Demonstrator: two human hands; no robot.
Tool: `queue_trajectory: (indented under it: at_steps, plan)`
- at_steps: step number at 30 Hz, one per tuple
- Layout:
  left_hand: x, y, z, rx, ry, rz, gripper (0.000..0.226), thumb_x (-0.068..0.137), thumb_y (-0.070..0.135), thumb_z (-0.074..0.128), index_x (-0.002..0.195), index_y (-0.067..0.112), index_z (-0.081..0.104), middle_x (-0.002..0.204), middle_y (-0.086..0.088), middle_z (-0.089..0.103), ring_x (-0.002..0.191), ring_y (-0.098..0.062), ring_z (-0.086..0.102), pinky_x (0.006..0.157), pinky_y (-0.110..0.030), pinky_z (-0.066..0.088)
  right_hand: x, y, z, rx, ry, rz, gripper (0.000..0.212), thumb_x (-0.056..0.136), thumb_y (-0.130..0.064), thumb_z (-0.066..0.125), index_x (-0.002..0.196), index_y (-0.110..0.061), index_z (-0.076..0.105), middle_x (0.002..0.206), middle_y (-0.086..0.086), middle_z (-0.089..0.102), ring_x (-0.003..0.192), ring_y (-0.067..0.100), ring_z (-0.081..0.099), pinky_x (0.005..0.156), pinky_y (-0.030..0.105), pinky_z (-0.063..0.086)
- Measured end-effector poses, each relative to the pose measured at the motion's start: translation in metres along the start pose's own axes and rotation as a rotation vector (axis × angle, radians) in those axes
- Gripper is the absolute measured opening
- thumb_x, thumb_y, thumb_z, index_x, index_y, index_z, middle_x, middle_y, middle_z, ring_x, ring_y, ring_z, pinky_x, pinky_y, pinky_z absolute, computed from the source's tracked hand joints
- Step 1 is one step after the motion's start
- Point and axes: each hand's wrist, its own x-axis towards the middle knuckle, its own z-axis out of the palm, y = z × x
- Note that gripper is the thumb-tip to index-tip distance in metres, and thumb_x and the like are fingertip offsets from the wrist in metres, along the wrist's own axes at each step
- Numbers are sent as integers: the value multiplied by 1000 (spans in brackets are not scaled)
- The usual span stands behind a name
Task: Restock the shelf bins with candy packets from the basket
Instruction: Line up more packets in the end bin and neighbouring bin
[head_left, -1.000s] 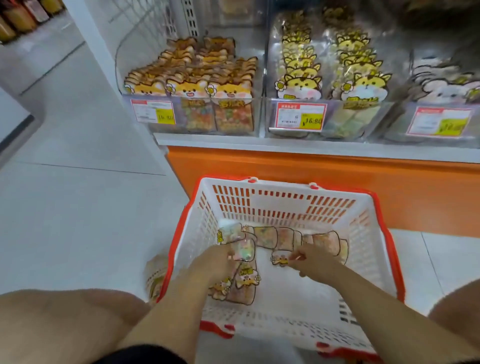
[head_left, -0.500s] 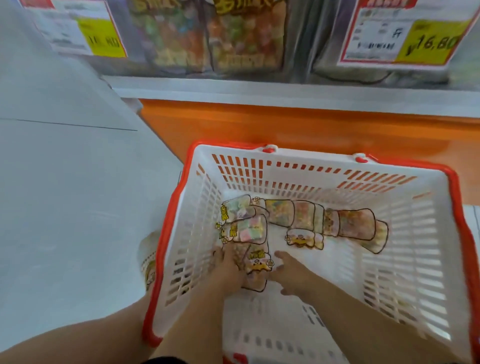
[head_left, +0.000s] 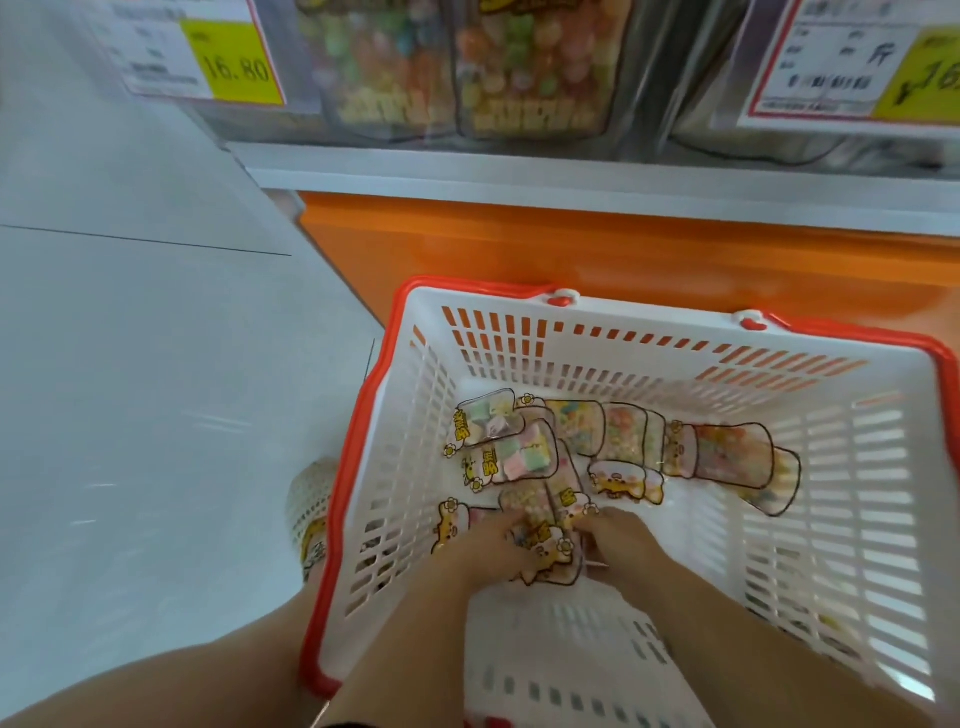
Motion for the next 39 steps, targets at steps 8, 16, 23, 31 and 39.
queue_trajectory:
  at_steps: [8,16,23,31,39]
  plan:
    - [7,50,32,226,-153,134,76,94,43,58,158,35,17,159,-2,36,135,-26,45,109,-38,41,-15,6,-53,-93,100,-148,37,88,-29,74,113,-13,52,92,6,62,81,27,62,67,39,52]
    - [-16,85,15,310,32,303,41,102,25,48,142,22,53,142,-4,55,122,-24,56,100,-34,48,-52,-37,-83,-575,119,-379,66,86,-11,68,144,-1,37,90,10,59,75,23,57,62,32,47]
    - [-87,113,-25,410,369,463,60,96,27,63,150,21,38,155,-6,36,133,-24,48,107,-35,44,-152,-85,-98,-1021,47,-705,42,90,-15,61,131,-17,51,117,17,62,98,28,61,81,41,51]
    - [-217,151,-56,736,509,695,68,79,58,74,138,43,45,130,8,61,116,-14,57,94,-30,47,-288,-140,-111,-1317,73,-992,48,88,-18,68,133,-22,50,119,-3,55,109,18,54,82,28,45]
    - [-282,152,-60,265,282,869,28,84,31,80,110,29,68,106,13,74,100,-7,70,91,-30,55,-353,-157,-123,-1035,81,-1259,39,83,-27,80,116,-31,59,83,-21,48,66,-18,50,54,9,37]
